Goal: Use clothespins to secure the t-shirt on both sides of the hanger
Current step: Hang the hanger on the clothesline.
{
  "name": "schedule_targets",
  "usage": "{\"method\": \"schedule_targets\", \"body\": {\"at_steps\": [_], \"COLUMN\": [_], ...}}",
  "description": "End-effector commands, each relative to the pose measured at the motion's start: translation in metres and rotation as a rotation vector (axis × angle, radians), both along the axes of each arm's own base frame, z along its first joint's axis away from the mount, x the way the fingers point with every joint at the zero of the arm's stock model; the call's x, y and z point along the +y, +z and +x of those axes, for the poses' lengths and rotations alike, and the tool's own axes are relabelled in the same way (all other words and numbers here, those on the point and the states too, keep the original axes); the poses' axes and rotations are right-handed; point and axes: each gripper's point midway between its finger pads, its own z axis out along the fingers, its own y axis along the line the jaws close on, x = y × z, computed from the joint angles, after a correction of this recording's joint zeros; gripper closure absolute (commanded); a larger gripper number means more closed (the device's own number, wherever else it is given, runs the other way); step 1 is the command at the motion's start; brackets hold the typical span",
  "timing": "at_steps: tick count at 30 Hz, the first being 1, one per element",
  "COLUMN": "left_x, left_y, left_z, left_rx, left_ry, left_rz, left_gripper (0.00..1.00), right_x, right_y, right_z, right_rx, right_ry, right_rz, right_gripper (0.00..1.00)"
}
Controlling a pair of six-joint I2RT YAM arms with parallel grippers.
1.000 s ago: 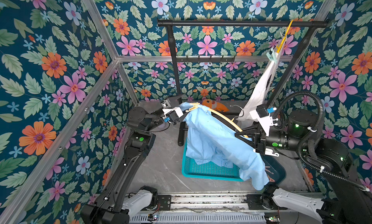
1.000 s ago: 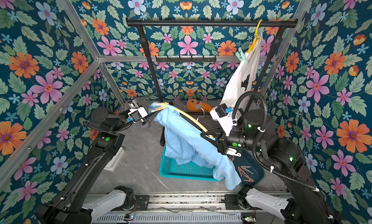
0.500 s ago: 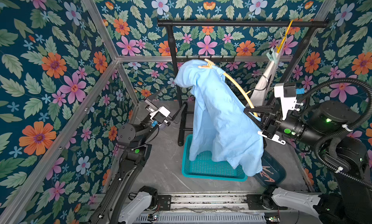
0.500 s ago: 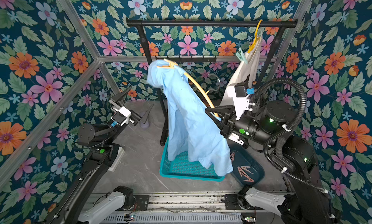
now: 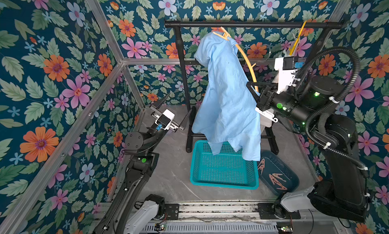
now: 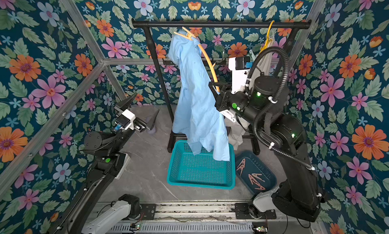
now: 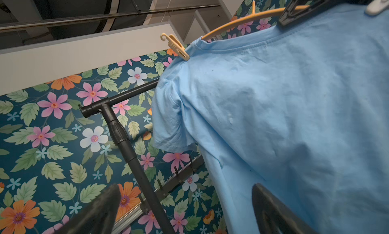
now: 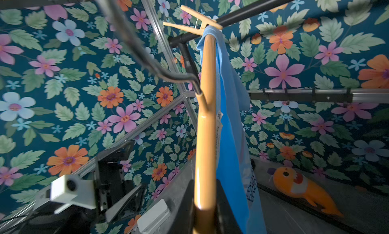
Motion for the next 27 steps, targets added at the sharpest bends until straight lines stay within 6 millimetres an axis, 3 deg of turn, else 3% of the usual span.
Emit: {"method": "schedule_targets", "body": {"at_steps": [1,8,9,13,17,23,27], "left_x": [0.001,-0.007,-0.009,-0.043,-0.071,-0.096,-0.131], "left_y": [0.001,0.003,0.007,0.008,0.0,-0.001,-0.005], "left_z": [0.002,0.007,0.008,0.007,0.009,0.01,-0.003], "left_rx": [0.028,0.095,0.117,0.206,0.243,0.293,0.327], "left_ry": [-0.014,-0.083,-0.105,-0.241,-0.281,-0.31,-0.381], "left_rz": [-0.039,-0.097,-0.121,-0.071,-0.029,-0.041,0.017], "left_gripper": [0.02,0.07,0.14,0.29,0.3,0.35,0.33], "right_x": [-0.011,0.005,0.006,0.015,0.023,0.024,0.026], "right_y": [0.014,0.024,0.026,0.025,0.023,0.012,0.007], "right_z": [0.021,0.054,0.058,0.079,0.087,0.094,0.099], "right_rx": [-0.021,-0.037,-0.042,-0.041,-0.038,-0.013,-0.001], "right_ry": [-0.131,-0.183,-0.195,-0.235,-0.227,-0.251,-0.261], "right_rz": [0.072,0.108,0.116,0.132,0.144,0.139,0.158], "right_gripper": [1.0,1.0,1.0,1.0,1.0,1.0,1.0]}}
